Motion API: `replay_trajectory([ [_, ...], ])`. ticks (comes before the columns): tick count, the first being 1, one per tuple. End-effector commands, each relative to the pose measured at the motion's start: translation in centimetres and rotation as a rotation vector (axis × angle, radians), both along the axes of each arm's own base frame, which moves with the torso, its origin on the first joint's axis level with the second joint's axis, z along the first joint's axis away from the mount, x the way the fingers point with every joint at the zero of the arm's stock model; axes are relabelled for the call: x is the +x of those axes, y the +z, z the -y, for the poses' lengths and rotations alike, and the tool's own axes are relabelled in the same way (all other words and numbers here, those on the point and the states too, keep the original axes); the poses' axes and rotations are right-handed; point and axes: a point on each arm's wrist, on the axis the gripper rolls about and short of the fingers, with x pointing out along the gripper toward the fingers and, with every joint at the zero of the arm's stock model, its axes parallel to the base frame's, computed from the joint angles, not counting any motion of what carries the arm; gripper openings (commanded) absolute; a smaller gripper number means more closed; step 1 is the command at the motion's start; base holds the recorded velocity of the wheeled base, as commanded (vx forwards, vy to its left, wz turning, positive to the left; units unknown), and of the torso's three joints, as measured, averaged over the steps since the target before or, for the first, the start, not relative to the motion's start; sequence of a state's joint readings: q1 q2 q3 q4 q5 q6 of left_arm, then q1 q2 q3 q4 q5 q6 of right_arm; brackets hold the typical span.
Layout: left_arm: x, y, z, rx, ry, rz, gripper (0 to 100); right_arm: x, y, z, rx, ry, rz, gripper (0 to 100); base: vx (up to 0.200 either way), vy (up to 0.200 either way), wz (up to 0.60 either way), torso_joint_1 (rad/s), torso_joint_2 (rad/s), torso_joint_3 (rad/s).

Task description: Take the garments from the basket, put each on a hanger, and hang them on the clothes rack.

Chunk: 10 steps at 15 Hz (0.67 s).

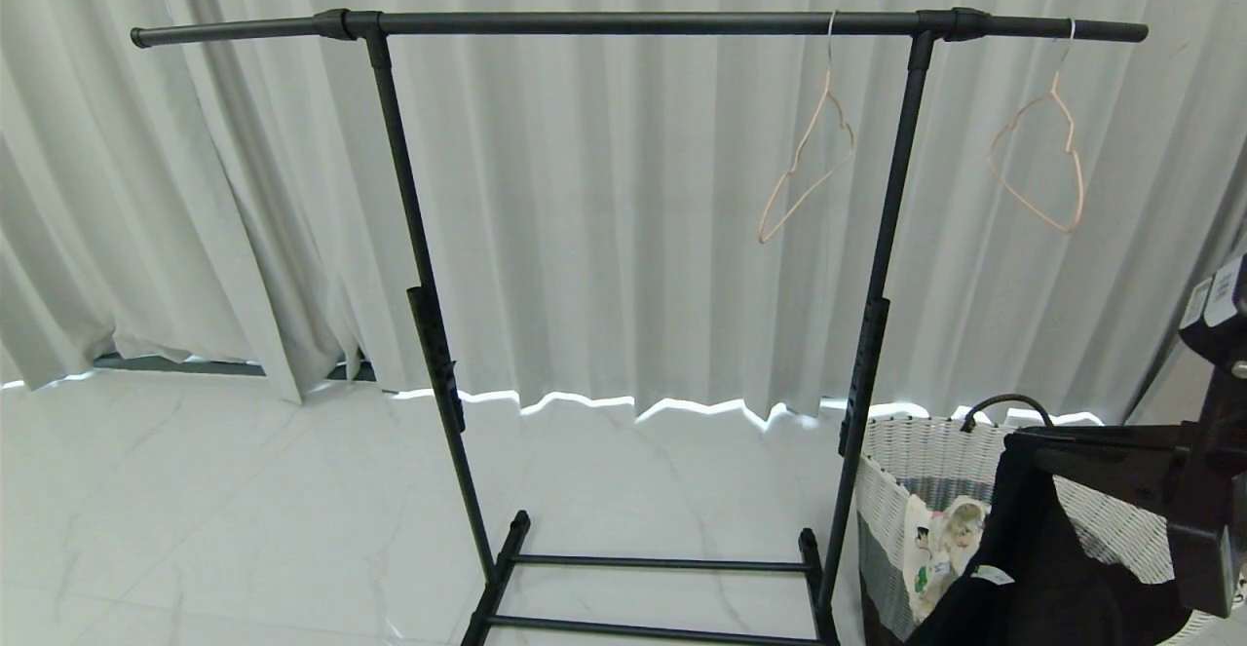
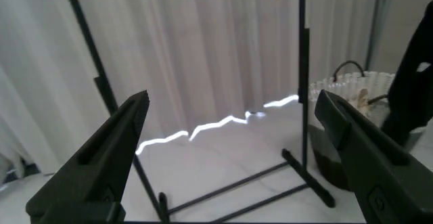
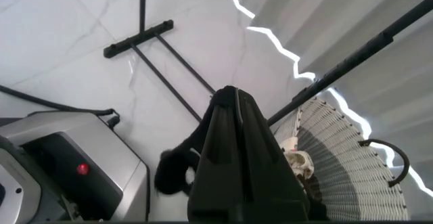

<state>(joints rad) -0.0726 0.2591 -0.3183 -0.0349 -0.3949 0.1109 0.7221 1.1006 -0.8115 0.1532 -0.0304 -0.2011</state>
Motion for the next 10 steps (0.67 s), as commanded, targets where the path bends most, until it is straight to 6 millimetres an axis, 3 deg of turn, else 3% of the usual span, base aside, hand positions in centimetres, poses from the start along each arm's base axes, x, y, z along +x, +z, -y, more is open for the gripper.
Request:
replay_trajectory([
  [1,6.1,5.6,0.8,0.003,-0.077,-0.136,100,0.2,-0.1,-0.2,-0.007,0.002,-0.006,0,0.000,0.000,0.00,0.000,0.00,0.000],
  [2,8.2,5.7,1.7,0.035,-0.175,-0.207,100,0.2,0.0,-0.2,-0.002,0.001,0.001,0,0.000,0.000,0.00,0.000,0.00,0.000],
  [3,8.5,5.6,2.0,0.042,-0.207,-0.225,100,0.2,0.0,-0.2,-0.001,0.001,0.002,0,0.000,0.000,0.00,0.000,0.00,0.000],
  [4,10.5,5.1,3.3,0.062,-0.280,-0.305,100,0.2,0.2,-0.2,0.012,-0.001,0.017,0,0.000,0.000,0.00,0.000,0.00,0.000],
  [6,13.5,5.9,4.7,0.067,-0.295,-0.317,100,0.1,0.3,-0.1,0.016,-0.002,0.023,0,0.000,0.000,0.00,0.000,0.00,0.000],
  [7,16.3,7.1,6.5,0.044,-0.331,-0.316,100,0.1,0.4,-0.1,0.013,-0.016,0.030,0,0.000,0.000,0.00,0.000,0.00,0.000],
  [8,17.2,7.0,8.0,0.040,-0.340,-0.346,100,0.1,0.4,0.0,0.012,-0.020,0.031,0,0.000,0.000,0.00,0.000,0.00,0.000],
  [10,17.7,4.7,11.4,0.109,-0.321,-0.443,100,0.1,0.3,-0.1,0.011,-0.020,0.030,0,0.000,0.000,0.00,0.000,0.00,0.000],
])
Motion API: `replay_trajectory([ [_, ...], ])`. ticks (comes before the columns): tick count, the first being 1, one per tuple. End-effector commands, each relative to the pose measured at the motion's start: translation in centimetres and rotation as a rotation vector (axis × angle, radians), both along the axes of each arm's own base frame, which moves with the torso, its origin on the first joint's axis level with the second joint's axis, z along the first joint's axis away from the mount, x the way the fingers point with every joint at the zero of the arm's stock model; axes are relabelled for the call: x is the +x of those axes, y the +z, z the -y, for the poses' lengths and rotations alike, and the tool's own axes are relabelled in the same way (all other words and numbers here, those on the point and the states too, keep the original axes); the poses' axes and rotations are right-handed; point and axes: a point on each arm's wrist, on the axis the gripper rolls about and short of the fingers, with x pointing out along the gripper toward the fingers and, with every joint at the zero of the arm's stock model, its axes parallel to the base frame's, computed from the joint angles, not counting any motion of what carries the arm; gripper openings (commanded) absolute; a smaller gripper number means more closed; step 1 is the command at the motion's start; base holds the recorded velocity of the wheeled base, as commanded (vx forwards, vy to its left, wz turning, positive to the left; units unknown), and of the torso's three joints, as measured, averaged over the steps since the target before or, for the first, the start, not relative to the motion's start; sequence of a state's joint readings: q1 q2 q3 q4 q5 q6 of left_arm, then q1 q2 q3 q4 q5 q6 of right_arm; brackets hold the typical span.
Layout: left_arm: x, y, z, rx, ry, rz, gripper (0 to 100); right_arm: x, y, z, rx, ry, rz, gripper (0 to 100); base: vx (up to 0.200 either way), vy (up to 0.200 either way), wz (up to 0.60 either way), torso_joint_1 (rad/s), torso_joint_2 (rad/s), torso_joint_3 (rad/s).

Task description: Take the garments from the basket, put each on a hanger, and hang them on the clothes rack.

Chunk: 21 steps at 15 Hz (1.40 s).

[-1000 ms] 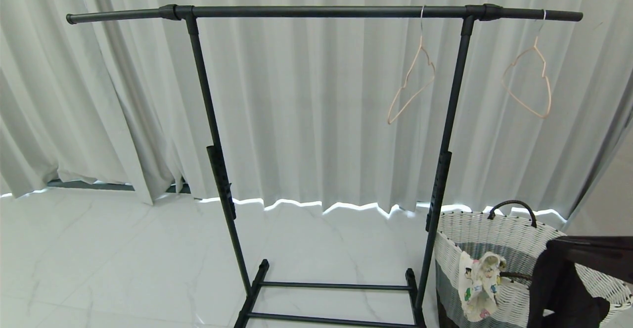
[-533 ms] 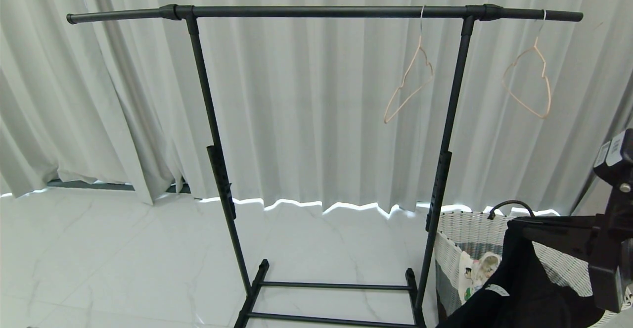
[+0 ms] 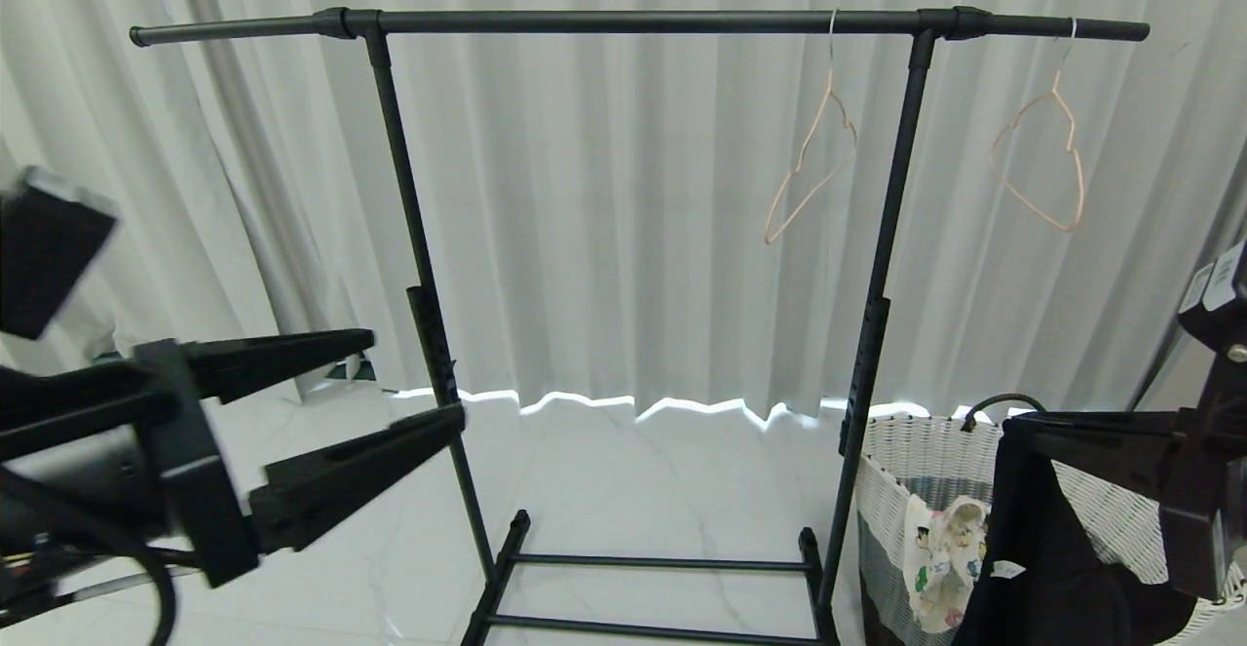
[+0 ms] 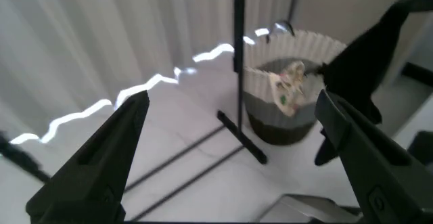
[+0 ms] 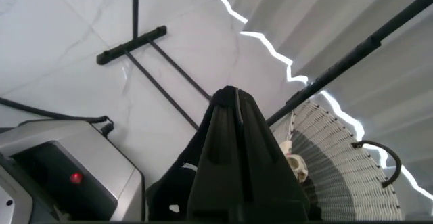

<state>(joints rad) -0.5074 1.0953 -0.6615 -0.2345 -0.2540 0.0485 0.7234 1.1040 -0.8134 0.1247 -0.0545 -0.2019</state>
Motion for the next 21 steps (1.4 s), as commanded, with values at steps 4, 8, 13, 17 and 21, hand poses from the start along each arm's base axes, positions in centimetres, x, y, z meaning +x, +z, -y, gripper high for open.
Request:
replay_trajectory([
  [4,1.6,-5.7,10.8,0.102,-0.108,-0.250,100,0.0,-0.2,-0.3,-0.006,0.018,-0.012,0,0.000,0.000,0.00,0.000,0.00,0.000],
  [8,0.8,-8.9,15.3,0.067,-0.070,-0.375,100,0.1,-0.5,-1.5,-0.005,0.072,-0.021,0,0.000,0.000,0.00,0.000,0.00,0.000],
  [13,0.8,-11.9,18.6,0.052,-0.120,-0.380,100,-1.0,-0.4,-2.8,0.010,0.166,-0.018,0,0.000,0.000,0.00,0.000,0.00,0.000],
  [17,0.1,-13.2,20.8,0.019,-0.181,-0.351,100,-1.2,-0.2,-3.1,0.012,0.188,-0.014,0,0.000,0.000,0.00,0.000,0.00,0.000],
  [21,1.0,-12.9,23.0,-0.015,-0.187,-0.331,100,-1.5,0.2,-3.3,0.022,0.209,-0.003,0,0.000,0.000,0.00,0.000,0.00,0.000],
])
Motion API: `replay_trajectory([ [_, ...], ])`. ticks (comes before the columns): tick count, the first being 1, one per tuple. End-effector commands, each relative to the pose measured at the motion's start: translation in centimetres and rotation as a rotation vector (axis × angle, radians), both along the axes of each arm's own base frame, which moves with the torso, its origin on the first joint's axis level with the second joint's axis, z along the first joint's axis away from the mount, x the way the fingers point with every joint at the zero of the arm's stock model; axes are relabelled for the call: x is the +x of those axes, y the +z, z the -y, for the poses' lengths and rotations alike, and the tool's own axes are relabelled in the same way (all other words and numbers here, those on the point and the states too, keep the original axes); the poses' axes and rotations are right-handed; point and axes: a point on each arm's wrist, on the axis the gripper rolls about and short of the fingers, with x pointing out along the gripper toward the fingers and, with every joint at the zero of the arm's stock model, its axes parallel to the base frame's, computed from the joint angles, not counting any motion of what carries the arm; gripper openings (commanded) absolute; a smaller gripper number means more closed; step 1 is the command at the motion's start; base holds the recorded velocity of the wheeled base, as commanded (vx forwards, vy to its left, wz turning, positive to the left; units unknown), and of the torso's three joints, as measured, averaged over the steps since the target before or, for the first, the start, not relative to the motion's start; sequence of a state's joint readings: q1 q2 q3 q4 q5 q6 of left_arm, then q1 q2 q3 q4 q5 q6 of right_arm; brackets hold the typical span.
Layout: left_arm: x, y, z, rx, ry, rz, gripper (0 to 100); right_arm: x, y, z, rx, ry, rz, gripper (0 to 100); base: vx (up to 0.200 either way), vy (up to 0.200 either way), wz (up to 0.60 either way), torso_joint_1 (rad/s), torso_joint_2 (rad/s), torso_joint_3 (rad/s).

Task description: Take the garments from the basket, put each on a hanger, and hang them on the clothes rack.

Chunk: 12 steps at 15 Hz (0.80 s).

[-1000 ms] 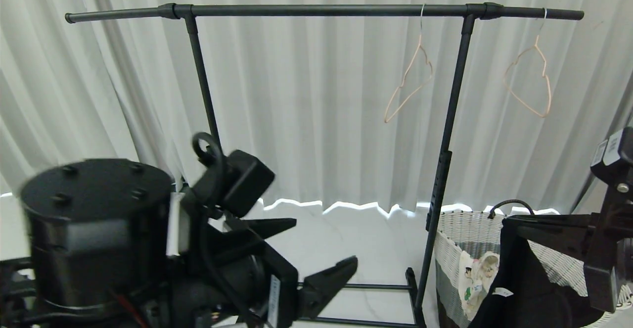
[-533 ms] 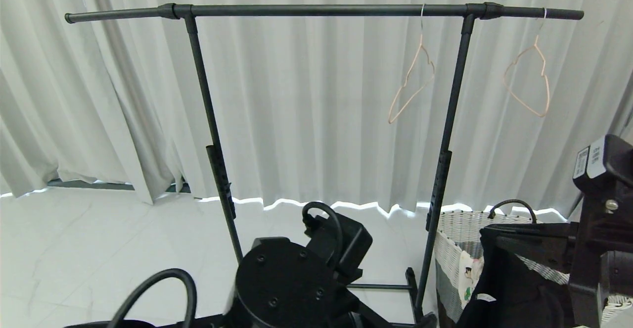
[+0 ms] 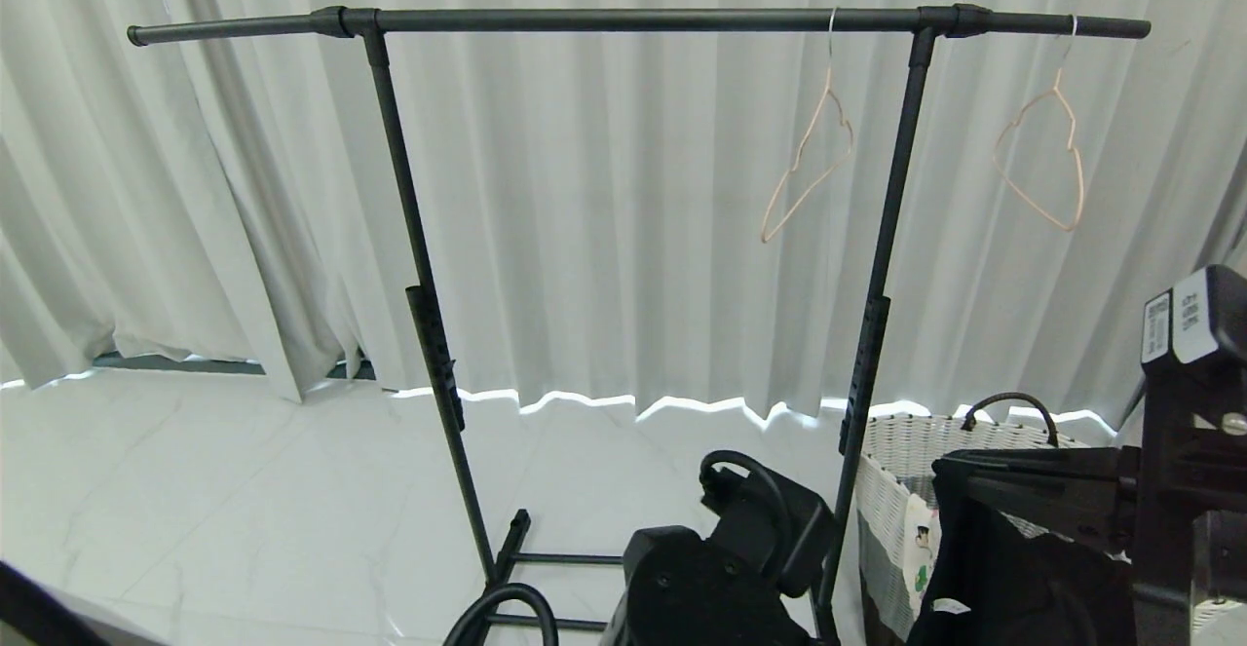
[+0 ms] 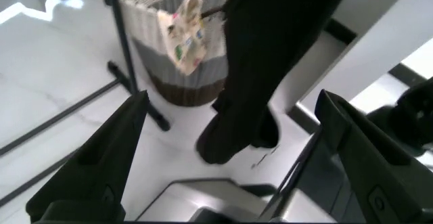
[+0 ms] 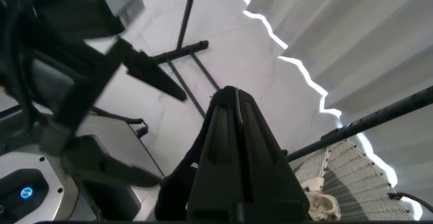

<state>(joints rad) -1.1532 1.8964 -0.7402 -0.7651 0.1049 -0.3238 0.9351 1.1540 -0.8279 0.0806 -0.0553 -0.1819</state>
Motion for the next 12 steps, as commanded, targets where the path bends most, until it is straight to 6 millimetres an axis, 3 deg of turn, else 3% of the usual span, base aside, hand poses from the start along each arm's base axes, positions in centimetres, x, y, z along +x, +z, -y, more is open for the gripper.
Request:
replay_trajectory([
  [1,0.8,-0.1,1.4,-0.014,0.006,0.005,100,-0.1,0.2,-0.1,0.005,0.006,0.007,0,0.000,0.000,0.00,0.000,0.00,0.000],
  [5,3.6,-1.9,2.4,0.017,0.066,0.007,100,-0.1,0.4,-0.1,0.011,0.005,0.012,0,0.000,0.000,0.00,0.000,0.00,0.000],
  [7,4.5,-4.1,2.2,0.103,0.113,0.024,100,-0.1,0.6,0.0,0.013,-0.005,0.019,0,0.000,0.000,0.00,0.000,0.00,0.000],
  [12,4.5,-6.0,1.3,0.181,0.152,0.011,100,-0.1,0.5,0.0,0.011,-0.008,0.019,0,0.000,0.000,0.00,0.000,0.00,0.000],
])
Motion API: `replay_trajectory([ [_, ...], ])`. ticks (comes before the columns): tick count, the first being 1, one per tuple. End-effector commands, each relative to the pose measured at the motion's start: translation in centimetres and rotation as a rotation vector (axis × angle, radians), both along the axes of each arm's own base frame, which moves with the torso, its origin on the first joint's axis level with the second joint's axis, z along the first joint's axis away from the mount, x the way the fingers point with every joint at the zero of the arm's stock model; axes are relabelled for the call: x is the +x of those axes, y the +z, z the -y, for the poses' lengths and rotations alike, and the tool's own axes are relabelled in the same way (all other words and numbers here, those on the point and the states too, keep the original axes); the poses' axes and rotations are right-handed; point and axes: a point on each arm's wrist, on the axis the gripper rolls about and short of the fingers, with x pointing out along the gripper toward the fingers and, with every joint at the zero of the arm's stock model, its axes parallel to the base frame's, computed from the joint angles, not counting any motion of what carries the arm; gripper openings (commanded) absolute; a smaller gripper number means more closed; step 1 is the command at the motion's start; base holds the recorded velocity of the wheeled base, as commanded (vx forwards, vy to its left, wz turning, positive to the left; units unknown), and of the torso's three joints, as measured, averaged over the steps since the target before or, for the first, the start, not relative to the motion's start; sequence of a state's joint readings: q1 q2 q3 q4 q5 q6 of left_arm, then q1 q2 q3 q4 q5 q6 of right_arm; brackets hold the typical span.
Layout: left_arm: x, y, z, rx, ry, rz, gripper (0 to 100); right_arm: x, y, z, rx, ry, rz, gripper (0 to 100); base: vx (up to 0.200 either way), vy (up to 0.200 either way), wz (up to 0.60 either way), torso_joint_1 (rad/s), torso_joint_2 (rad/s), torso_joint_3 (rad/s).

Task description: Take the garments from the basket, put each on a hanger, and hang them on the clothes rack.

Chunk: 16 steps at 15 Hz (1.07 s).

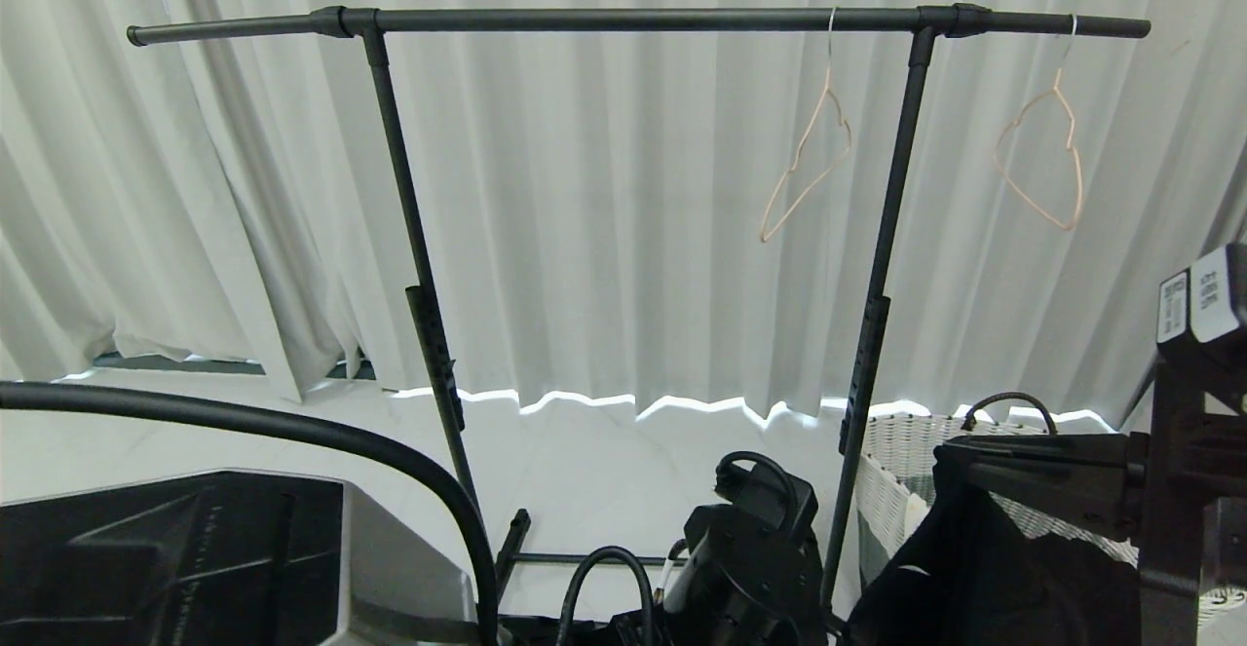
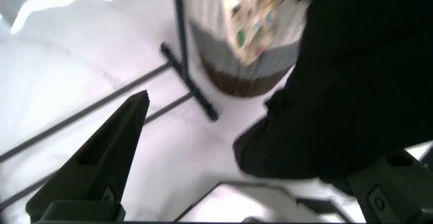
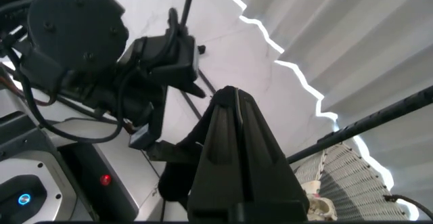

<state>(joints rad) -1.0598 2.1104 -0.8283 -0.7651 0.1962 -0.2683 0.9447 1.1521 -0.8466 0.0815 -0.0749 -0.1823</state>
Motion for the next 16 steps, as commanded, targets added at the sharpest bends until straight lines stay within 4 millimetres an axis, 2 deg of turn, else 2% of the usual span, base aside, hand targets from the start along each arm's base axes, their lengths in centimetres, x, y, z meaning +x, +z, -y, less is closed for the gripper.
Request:
replay_trajectory([
  [1,-0.3,-0.5,-0.6,0.026,0.011,-0.009,100,0.0,0.0,0.0,0.000,0.000,0.000,0,0.000,0.000,0.00,0.000,0.00,0.000],
  [6,-0.6,-0.4,-0.9,0.033,0.019,-0.006,100,0.0,-0.1,0.0,-0.004,-0.001,-0.002,0,0.000,0.000,0.00,0.000,0.00,0.000],
  [7,-0.9,-0.7,-1.1,0.047,0.013,-0.013,0,0.0,0.0,0.0,-0.001,-0.003,0.000,0,0.000,0.000,0.00,0.000,0.00,0.000],
  [9,-1.3,-0.7,-1.3,0.061,0.036,0.001,0,0.0,-0.1,0.0,-0.003,-0.003,-0.001,0,0.000,0.000,0.00,0.000,0.00,0.000],
  [10,-2.0,-0.1,-1.4,0.062,0.057,0.029,0,0.1,-0.1,0.1,-0.004,-0.012,0.001,0,0.000,0.000,0.00,0.000,0.00,0.000],
  [12,-4.1,1.1,-2.8,0.065,0.052,0.051,0,0.1,-0.3,0.2,-0.017,-0.050,0.007,0,0.000,0.000,0.00,0.000,0.00,0.000],
  [14,-5.0,4.0,-4.4,0.001,0.051,0.080,0,0.2,-0.5,0.1,-0.020,-0.056,-0.001,0,0.000,0.000,0.00,0.000,0.00,0.000],
  [16,-5.3,7.9,-6.5,-0.050,0.072,0.101,0,0.2,-0.5,0.1,-0.022,-0.056,-0.002,0,0.000,0.000,0.00,0.000,0.00,0.000],
])
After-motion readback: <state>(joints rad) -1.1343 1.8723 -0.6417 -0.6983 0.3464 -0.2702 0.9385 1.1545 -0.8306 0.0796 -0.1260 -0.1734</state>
